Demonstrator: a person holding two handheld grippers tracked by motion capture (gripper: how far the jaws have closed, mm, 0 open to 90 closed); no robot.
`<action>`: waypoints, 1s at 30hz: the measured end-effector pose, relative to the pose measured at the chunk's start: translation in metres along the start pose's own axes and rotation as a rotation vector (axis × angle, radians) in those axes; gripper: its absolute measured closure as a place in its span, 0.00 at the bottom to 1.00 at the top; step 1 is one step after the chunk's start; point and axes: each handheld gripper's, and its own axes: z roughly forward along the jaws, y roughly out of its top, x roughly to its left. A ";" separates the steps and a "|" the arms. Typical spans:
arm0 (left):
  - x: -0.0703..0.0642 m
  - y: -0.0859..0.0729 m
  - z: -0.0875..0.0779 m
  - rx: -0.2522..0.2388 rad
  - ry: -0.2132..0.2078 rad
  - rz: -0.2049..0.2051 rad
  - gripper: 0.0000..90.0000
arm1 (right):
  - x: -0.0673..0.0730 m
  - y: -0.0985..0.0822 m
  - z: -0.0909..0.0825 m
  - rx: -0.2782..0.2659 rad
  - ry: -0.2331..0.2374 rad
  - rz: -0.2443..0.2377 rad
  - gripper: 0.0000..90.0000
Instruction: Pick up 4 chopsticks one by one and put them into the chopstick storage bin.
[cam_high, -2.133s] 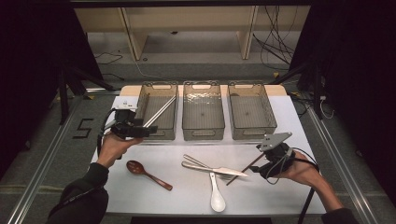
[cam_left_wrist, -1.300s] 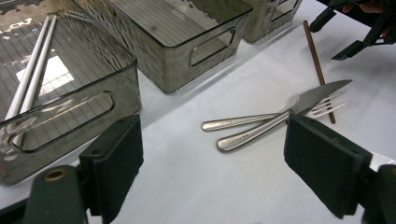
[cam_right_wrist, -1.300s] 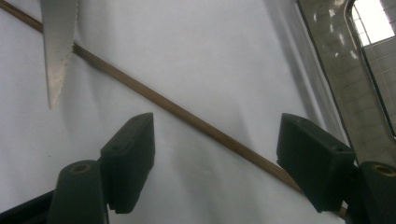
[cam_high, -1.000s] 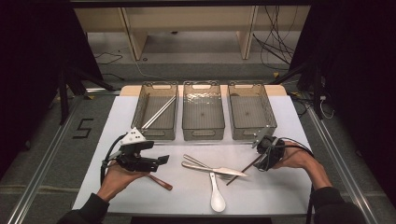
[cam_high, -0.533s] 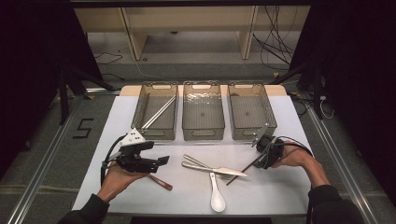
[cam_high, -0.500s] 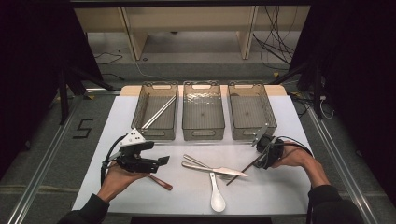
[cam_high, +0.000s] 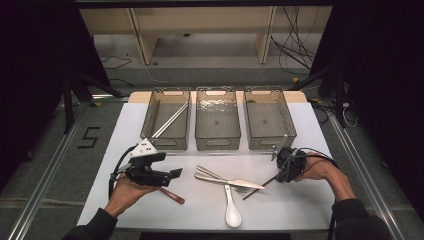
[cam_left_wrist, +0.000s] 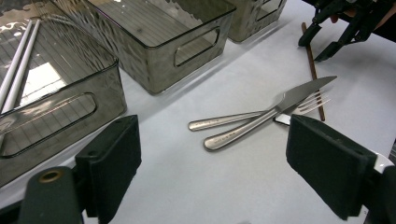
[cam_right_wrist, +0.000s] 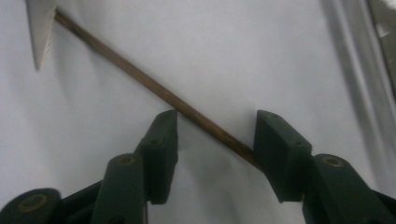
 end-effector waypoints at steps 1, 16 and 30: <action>0.000 0.000 0.000 0.000 0.000 0.000 0.19 | 0.002 0.000 -0.001 0.013 -0.001 0.003 0.60; 0.000 0.000 0.000 0.006 0.001 0.004 0.19 | 0.019 -0.002 -0.004 0.086 0.001 -0.100 0.81; -0.001 0.000 0.000 0.008 0.000 0.010 0.19 | 0.041 -0.010 -0.007 0.130 -0.002 -0.209 0.89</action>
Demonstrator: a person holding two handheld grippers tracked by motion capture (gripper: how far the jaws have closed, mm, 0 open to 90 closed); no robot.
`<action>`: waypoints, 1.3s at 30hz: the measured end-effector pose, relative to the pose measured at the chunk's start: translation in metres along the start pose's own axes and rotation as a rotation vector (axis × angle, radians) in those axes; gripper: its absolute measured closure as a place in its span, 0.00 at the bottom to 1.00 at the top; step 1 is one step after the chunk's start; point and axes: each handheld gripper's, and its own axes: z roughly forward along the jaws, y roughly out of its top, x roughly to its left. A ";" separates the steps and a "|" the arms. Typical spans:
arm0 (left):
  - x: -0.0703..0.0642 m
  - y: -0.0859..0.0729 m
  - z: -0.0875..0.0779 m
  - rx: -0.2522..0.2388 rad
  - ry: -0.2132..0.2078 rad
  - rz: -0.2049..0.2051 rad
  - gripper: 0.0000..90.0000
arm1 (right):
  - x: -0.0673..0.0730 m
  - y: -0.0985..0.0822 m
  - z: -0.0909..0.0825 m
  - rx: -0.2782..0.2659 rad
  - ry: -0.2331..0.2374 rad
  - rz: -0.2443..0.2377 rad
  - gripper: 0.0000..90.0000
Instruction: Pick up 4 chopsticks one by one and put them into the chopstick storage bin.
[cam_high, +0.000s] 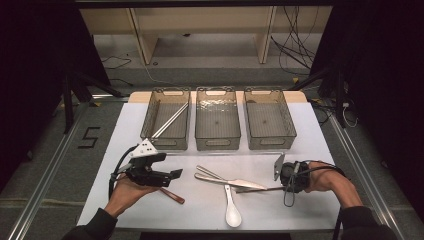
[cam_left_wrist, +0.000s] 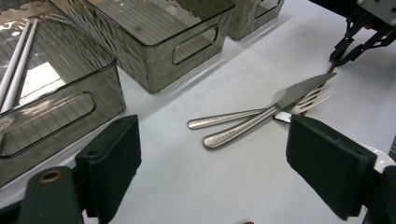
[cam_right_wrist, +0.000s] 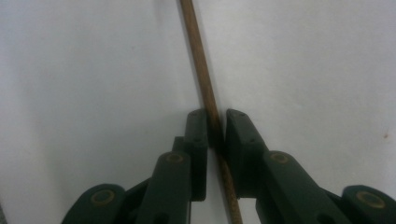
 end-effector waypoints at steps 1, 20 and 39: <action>0.000 0.000 0.000 0.001 0.001 0.001 0.19 | 0.001 0.000 -0.001 0.009 0.001 -0.009 0.90; 0.000 0.000 0.000 0.004 -0.003 0.001 0.19 | 0.020 -0.009 -0.004 0.009 0.061 -0.107 0.95; -0.006 0.001 0.010 0.047 -0.026 0.032 0.19 | 0.032 0.005 -0.026 -0.104 0.020 -0.139 0.95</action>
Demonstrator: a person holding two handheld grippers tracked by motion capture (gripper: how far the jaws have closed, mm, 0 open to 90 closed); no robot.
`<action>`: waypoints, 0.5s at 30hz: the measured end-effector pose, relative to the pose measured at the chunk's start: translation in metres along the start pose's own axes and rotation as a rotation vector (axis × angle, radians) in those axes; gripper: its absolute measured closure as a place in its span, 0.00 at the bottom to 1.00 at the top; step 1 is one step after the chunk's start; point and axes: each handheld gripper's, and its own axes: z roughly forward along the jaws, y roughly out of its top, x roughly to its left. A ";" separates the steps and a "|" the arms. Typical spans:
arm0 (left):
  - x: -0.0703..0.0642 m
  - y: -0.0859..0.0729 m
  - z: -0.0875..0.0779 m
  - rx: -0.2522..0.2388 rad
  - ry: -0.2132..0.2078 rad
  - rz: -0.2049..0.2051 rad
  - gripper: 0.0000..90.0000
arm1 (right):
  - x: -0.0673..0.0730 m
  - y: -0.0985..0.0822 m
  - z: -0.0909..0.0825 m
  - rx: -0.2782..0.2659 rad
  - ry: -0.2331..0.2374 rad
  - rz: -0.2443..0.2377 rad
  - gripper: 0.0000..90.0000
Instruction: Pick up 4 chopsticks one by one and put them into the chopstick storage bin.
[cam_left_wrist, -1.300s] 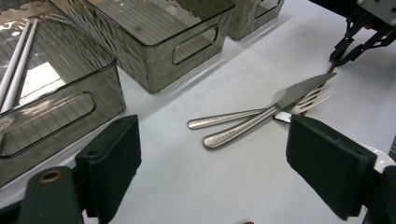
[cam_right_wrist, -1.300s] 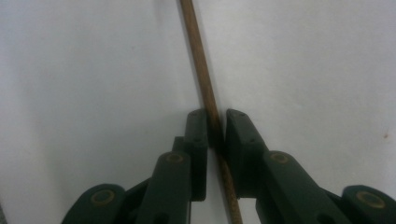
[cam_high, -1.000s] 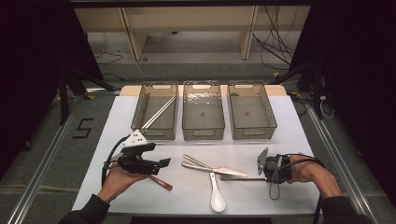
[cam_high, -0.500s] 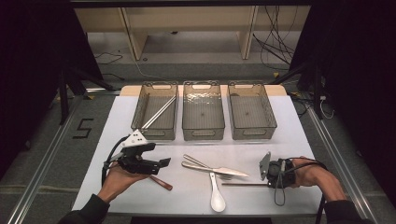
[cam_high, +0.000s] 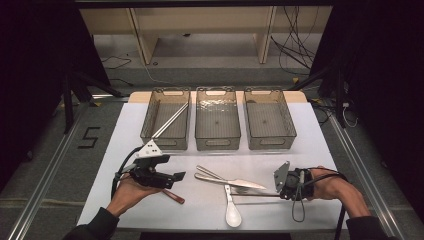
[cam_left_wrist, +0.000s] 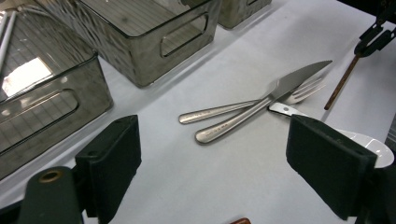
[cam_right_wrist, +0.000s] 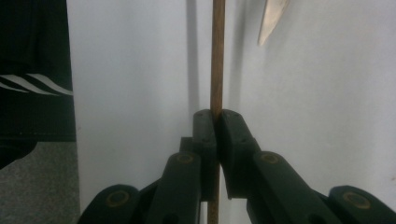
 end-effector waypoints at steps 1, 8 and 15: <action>-0.001 0.001 0.001 0.005 -0.003 0.007 0.19 | 0.000 0.002 -0.001 0.003 -0.008 -0.006 0.95; -0.014 0.008 0.013 0.051 -0.051 0.053 0.19 | 0.000 0.017 -0.008 -0.027 -0.053 -0.028 0.95; -0.033 0.019 0.029 0.112 -0.103 0.118 0.19 | -0.001 0.032 -0.013 -0.055 -0.089 -0.058 0.95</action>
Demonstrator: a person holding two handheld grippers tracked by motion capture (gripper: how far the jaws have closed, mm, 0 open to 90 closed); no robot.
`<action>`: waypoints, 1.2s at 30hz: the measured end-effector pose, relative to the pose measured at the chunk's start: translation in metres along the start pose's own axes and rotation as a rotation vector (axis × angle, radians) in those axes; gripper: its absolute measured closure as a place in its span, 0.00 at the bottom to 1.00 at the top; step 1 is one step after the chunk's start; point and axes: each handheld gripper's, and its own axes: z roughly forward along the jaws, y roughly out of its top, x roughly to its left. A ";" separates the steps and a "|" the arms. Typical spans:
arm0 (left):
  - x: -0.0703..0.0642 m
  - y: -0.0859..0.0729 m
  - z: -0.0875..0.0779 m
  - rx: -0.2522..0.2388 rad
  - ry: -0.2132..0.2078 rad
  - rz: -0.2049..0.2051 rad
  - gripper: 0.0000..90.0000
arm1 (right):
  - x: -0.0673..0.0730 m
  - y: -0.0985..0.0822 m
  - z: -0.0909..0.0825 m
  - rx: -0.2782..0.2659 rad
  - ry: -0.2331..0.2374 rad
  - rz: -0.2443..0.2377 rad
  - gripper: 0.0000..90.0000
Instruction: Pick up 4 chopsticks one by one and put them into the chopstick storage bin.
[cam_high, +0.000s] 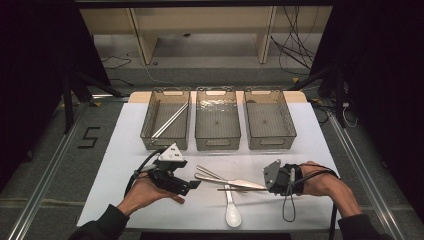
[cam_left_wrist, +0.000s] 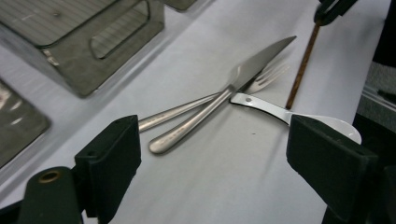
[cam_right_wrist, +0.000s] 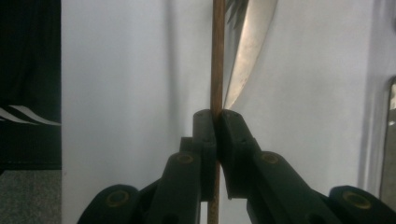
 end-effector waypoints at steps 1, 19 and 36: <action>-0.002 0.002 0.002 0.006 -0.007 0.006 0.19 | 0.000 0.002 0.000 0.001 -0.010 -0.006 0.95; -0.035 0.034 0.050 0.205 -0.090 0.179 0.23 | 0.005 0.031 0.001 0.010 -0.054 -0.088 0.95; -0.048 0.041 0.071 0.284 -0.164 0.239 0.60 | 0.007 0.037 0.000 0.002 -0.085 -0.120 0.95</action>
